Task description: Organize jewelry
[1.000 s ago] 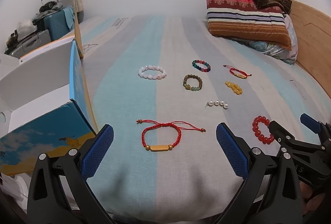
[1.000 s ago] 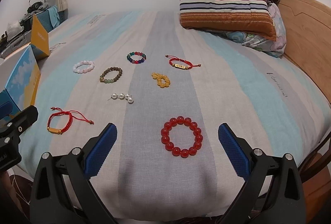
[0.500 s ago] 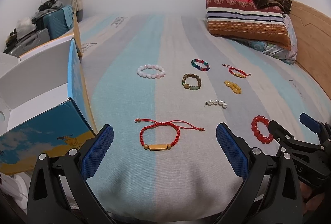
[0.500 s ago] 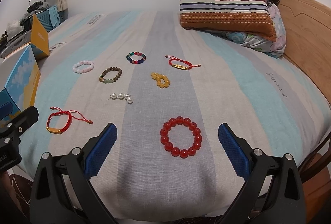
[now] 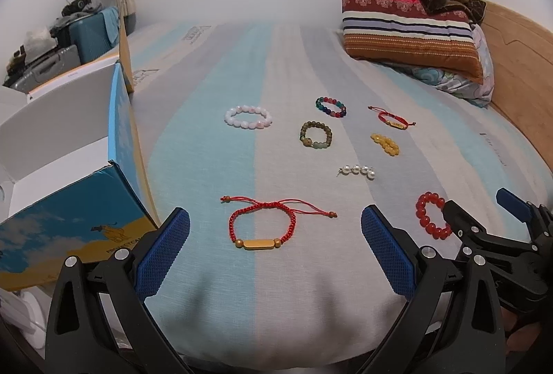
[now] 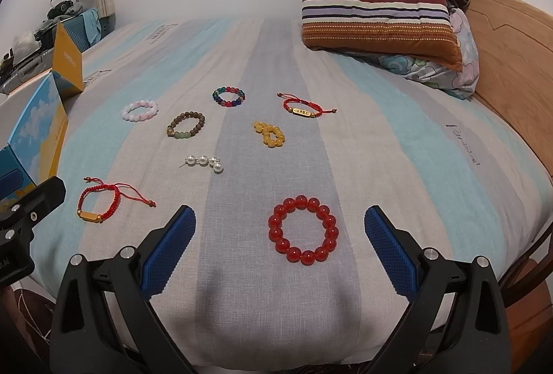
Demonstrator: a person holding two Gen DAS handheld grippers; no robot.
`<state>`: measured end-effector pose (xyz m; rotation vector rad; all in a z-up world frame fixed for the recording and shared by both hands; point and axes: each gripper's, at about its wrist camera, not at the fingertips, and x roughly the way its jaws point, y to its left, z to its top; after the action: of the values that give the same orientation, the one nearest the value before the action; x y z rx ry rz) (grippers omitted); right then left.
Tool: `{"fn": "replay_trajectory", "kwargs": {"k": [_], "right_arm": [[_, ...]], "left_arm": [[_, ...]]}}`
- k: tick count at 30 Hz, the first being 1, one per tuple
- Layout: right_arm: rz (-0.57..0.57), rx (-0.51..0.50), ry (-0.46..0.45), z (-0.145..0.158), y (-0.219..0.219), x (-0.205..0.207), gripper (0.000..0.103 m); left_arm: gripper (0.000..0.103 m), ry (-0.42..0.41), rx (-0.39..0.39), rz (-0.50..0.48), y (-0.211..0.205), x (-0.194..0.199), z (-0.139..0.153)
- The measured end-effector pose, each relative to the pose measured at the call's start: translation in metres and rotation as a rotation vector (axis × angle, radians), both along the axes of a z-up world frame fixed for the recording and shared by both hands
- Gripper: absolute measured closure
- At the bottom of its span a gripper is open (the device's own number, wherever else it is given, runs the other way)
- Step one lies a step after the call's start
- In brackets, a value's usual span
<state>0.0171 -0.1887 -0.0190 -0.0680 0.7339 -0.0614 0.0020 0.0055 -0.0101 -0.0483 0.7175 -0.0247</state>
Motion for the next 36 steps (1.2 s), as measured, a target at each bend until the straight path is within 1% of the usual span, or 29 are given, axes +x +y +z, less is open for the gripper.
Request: {"fn": "replay_trajectory", "kwargs": {"k": [27, 31, 36], "right_arm": [[0.0, 0.002, -0.01, 0.001, -0.002, 0.0, 0.009], [0.0, 0.0, -0.007, 0.001, -0.002, 0.0, 0.009], [-0.009, 0.003, 0.013, -0.005, -0.009, 0.008, 0.009]], "left_arm": [[0.006, -0.006, 0.026, 0.003, -0.002, -0.003, 0.004], [0.006, -0.001, 0.028, 0.004, -0.001, -0.001, 0.004], [0.006, 0.033, 0.025, -0.001, -0.003, 0.01, -0.007]]}}
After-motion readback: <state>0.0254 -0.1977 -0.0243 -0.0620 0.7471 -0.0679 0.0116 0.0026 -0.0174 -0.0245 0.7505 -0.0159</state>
